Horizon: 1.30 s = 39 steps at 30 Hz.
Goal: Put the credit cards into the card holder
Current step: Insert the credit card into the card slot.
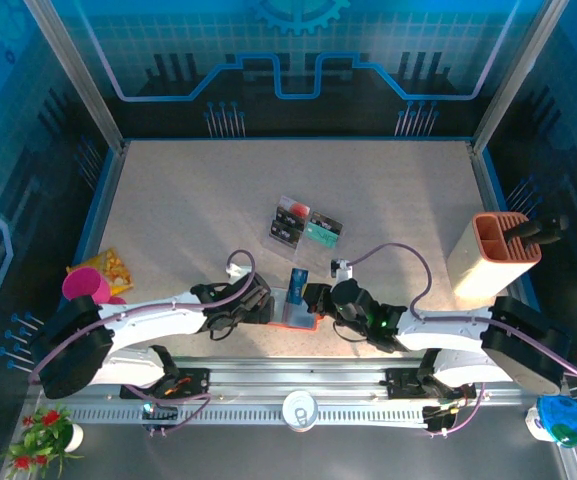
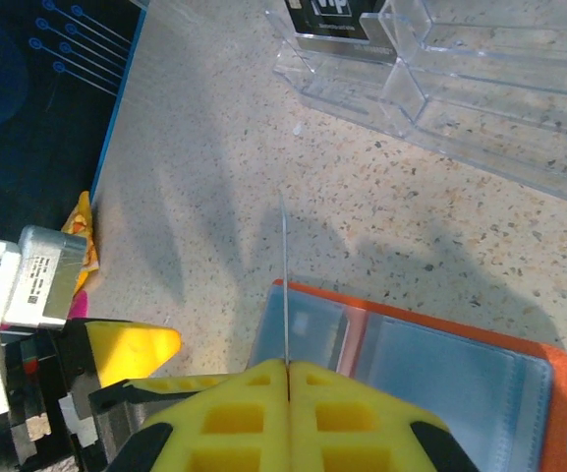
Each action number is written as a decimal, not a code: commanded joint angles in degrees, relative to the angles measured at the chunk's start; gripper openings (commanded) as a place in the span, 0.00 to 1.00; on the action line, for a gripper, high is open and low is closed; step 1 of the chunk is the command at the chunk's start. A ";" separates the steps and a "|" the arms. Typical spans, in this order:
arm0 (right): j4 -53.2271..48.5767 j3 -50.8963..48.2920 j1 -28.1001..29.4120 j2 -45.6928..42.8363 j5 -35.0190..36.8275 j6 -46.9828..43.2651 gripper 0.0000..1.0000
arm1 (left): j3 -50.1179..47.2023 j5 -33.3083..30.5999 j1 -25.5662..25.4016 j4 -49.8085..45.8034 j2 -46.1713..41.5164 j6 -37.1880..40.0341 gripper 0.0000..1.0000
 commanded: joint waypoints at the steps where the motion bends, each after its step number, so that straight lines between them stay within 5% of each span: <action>1: 3.22 -1.09 1.26 1.55 2.77 1.97 0.00 | -1.18 -0.82 -0.14 0.46 0.65 -0.49 0.99; 39: 15.35 -3.12 2.24 12.81 1.75 7.96 0.00 | -2.81 -1.86 -1.05 0.63 0.58 -2.63 0.99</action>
